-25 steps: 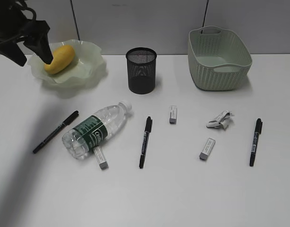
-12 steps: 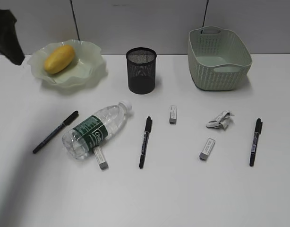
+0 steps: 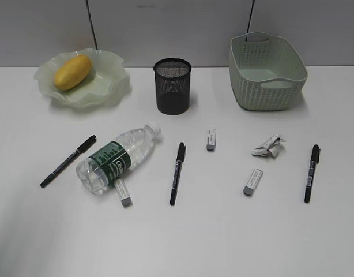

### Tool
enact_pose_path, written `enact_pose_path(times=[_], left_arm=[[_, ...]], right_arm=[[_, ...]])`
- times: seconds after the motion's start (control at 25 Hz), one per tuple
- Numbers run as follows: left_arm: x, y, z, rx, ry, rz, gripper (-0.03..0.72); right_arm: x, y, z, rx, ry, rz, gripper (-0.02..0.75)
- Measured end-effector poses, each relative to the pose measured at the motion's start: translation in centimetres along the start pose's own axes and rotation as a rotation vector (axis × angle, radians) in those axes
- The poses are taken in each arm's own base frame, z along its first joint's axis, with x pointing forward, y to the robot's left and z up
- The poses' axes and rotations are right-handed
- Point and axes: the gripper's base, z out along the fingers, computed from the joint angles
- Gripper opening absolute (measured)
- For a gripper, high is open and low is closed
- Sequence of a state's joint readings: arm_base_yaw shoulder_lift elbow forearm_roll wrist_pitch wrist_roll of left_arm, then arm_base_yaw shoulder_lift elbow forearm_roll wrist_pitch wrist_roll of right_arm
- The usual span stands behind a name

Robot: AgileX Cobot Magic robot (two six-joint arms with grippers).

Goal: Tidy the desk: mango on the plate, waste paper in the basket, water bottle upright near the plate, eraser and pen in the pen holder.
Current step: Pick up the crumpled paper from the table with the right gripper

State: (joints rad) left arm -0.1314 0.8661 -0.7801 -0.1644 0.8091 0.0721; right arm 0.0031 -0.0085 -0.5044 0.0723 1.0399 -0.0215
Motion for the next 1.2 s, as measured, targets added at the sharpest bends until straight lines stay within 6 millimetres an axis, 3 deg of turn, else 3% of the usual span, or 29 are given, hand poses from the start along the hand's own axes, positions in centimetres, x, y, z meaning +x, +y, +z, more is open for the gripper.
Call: enact_pose_path(times=[0.12, 0.4, 0.56, 0.96, 1.2], left_arm=[[3.9, -0.2, -2.7, 0.005, -0.089, 0.012, 0.486], [9.6, -0.7, -8.0, 0.021, -0.271, 0.055, 0.486], [11.9, -0.5, -8.6, 0.001, -0.302, 0.077, 0.485], [13.0, -0.3, -7.7, -0.009, -0.228, 0.08, 0.482], [13.0, -0.3, -7.7, -0.009, -0.228, 0.08, 0.475]], right_arm=[[0.0, 0.0, 0.0, 0.0, 0.0, 0.0, 0.582], [0.0, 0.0, 0.0, 0.0, 0.0, 0.0, 0.582], [0.0, 0.0, 0.0, 0.0, 0.0, 0.0, 0.582], [-0.1, 0.0, 0.3, -0.002, 0.02, 0.004, 0.582], [-1.5, -0.3, 4.0, 0.014, 0.271, 0.033, 0.581]])
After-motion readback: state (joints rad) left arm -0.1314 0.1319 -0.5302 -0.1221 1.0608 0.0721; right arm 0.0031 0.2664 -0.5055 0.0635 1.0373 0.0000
